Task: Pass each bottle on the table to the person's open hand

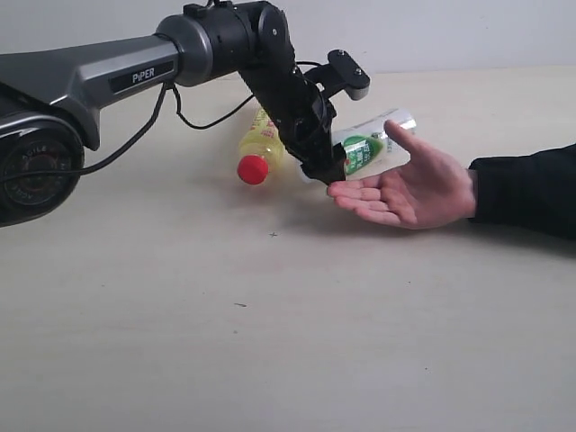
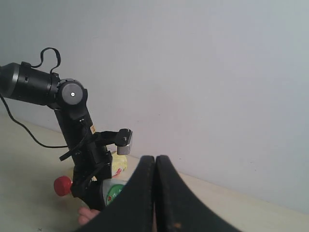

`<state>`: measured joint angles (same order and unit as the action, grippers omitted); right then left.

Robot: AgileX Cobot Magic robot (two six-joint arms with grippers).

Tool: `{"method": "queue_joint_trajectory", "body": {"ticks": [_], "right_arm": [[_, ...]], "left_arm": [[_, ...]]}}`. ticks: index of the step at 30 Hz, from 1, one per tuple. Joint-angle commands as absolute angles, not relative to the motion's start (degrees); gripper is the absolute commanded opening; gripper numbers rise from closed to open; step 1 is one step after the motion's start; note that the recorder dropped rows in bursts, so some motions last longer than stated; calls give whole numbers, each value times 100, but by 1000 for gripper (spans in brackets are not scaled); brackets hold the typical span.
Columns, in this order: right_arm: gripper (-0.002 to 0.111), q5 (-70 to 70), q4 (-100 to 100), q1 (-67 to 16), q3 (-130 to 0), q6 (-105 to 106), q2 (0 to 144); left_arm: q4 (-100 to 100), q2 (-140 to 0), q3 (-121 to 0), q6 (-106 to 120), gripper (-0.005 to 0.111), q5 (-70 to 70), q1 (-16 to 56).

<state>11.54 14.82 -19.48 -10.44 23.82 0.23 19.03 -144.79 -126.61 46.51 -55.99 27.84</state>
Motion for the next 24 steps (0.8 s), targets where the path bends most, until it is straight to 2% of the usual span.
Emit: {"method": "queue_joint_trajectory", "body": {"ticks": [1,7,24], "right_arm": [[0,1108,1487,-1931,-1031,2379,0],[0,1108,1487,-1931,-1031,2379,0],[0,1108,1487,-1931,-1031,2379,0]], "left_arm": [[1972,-14287,-12658,4619,0,-5618,2803],[1936,-14143,-12658,4428,0,-5603,2803],[1403,-13531,-12658,2031,0,-5794,2803]]}}
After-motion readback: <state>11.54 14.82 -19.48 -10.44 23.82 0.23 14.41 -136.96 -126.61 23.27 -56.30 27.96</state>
